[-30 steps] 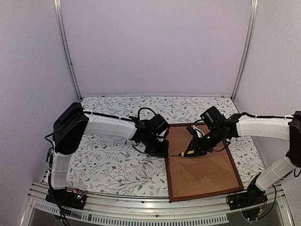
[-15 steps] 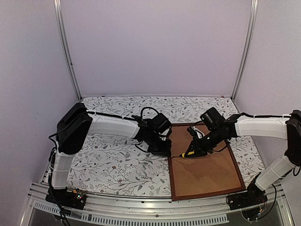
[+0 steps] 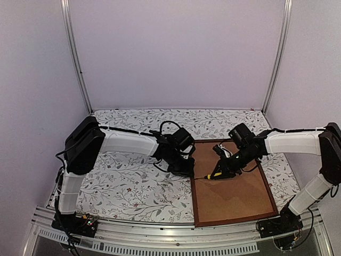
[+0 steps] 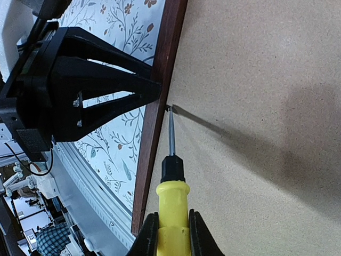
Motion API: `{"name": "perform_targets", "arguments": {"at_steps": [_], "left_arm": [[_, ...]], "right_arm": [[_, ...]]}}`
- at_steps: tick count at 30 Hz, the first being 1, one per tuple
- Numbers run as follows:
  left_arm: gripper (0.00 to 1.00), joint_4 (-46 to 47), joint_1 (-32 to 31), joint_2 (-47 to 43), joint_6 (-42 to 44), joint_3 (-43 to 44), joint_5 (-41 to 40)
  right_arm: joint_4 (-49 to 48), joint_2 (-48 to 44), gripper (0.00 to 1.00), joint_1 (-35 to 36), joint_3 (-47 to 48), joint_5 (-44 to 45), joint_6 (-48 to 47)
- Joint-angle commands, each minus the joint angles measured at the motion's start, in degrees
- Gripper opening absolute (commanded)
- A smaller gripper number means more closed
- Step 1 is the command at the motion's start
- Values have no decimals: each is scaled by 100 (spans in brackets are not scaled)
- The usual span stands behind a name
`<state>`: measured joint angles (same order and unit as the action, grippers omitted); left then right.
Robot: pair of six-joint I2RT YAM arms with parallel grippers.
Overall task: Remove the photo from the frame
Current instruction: Move the photo frame to the center of the board, then hold the photo frame at the center of the board.
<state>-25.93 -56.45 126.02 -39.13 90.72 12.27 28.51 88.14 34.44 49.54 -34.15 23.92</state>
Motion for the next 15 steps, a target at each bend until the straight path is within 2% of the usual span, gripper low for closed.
{"name": "perform_targets", "arguments": {"at_steps": [1,8,15], "left_arm": [[22,-131,35,38,101,73,33],[27,-27,54,-358,-33,-58,66],[27,241,63,-676,-220,-421,229]], "right_arm": [[-9,183,0,-12,-23,-147,-175],[-17,281,0,-16,-14,-135,-183],[-20,295,0,-15,-42,-130,-195]]}}
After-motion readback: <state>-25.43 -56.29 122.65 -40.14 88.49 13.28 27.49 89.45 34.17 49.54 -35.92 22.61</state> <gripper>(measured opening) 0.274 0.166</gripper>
